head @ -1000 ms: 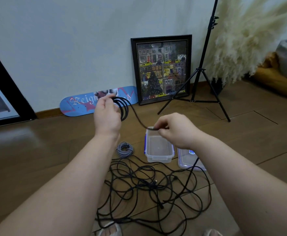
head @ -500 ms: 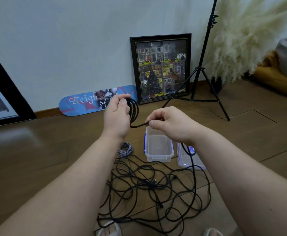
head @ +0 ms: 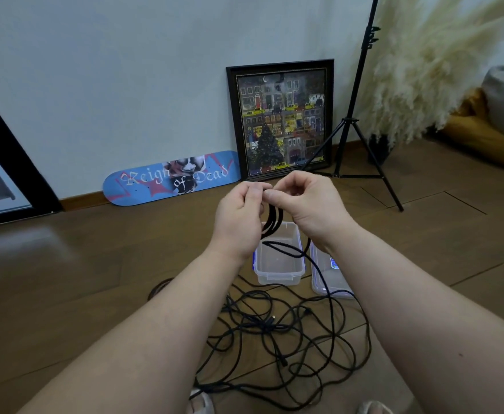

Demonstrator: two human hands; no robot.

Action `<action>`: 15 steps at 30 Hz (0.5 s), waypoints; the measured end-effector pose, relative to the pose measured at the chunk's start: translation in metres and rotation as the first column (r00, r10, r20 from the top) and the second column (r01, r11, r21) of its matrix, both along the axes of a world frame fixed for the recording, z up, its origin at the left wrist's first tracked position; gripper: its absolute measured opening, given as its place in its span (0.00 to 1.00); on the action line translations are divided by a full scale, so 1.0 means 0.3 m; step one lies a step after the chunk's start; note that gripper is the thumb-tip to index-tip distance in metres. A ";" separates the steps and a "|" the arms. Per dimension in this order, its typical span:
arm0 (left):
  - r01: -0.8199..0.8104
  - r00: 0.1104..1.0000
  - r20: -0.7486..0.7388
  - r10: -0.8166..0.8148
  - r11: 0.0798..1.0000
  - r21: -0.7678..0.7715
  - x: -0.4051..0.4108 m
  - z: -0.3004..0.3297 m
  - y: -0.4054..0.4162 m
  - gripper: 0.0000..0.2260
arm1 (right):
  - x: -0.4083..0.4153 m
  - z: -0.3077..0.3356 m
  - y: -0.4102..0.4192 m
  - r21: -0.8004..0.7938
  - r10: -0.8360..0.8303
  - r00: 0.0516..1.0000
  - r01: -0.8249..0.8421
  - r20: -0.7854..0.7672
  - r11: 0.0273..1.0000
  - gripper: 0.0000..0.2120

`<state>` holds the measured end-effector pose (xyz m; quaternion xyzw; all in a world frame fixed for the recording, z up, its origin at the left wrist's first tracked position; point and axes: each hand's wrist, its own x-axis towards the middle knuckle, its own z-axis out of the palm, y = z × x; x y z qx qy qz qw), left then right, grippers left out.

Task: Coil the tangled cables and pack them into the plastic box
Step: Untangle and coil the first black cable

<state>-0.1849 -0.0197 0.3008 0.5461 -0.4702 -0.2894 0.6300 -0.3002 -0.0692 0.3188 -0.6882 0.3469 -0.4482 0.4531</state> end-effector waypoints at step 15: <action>-0.012 0.981 -0.194 0.016 1.000 0.021 -0.008 0.030 0.012 0.15 | 0.029 -0.034 0.022 0.118 0.115 0.982 -0.098 -0.148 0.988 0.14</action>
